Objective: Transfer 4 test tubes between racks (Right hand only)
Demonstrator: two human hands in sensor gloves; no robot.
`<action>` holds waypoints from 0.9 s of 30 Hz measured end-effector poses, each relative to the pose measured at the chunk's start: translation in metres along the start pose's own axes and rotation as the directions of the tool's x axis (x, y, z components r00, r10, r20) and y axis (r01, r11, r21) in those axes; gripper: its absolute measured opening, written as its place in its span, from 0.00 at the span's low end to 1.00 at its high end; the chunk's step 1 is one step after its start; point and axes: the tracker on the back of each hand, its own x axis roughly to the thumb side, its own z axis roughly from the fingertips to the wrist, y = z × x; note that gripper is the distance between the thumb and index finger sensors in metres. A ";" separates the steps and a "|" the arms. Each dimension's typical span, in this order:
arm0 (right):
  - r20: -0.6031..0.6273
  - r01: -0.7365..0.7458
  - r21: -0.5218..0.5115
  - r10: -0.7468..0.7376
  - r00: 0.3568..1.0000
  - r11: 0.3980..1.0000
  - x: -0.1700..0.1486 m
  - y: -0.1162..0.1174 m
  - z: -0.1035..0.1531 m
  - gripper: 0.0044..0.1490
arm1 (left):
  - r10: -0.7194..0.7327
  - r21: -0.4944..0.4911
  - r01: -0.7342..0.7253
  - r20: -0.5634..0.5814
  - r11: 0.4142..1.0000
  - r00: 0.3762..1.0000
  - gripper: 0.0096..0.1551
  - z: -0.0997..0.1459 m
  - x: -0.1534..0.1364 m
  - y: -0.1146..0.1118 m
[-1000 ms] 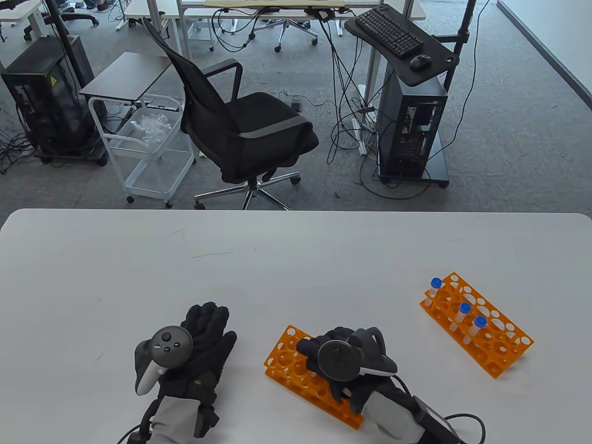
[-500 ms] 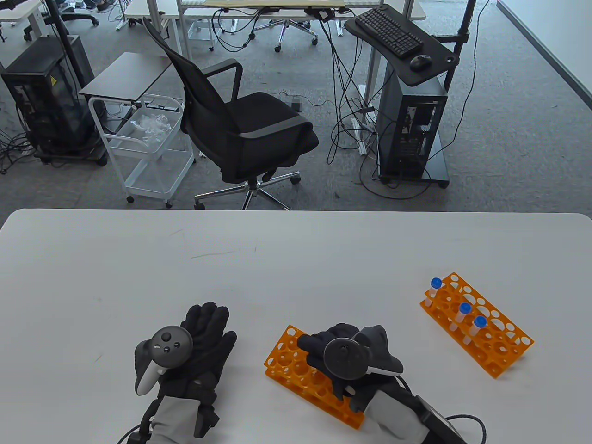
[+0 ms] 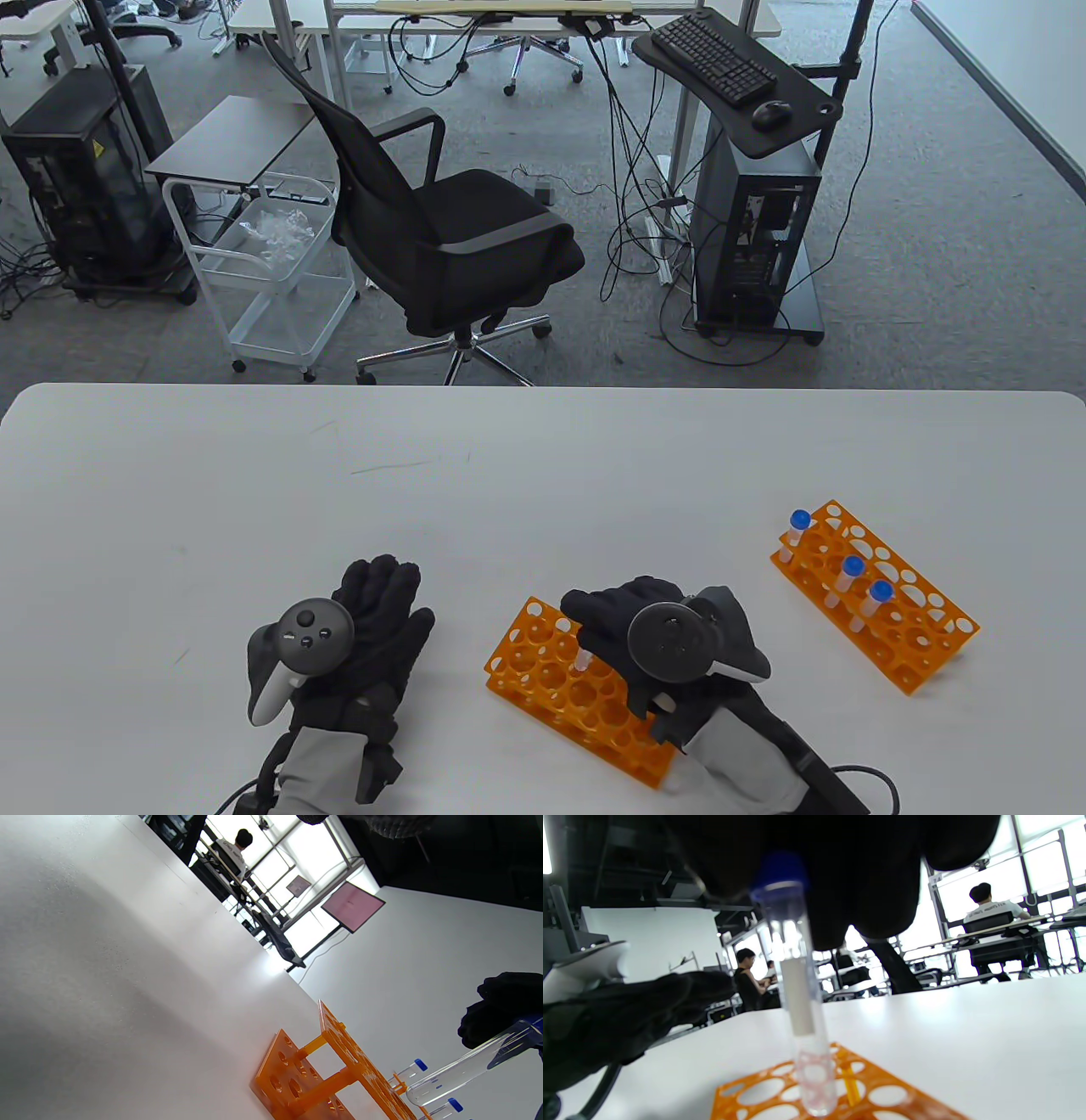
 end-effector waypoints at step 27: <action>-0.234 -0.063 -0.252 0.002 0.972 0.966 -0.067 -0.072 0.026 0.29 | 0.000 0.000 0.000 0.000 1.000 1.000 0.39 0.000 0.000 0.000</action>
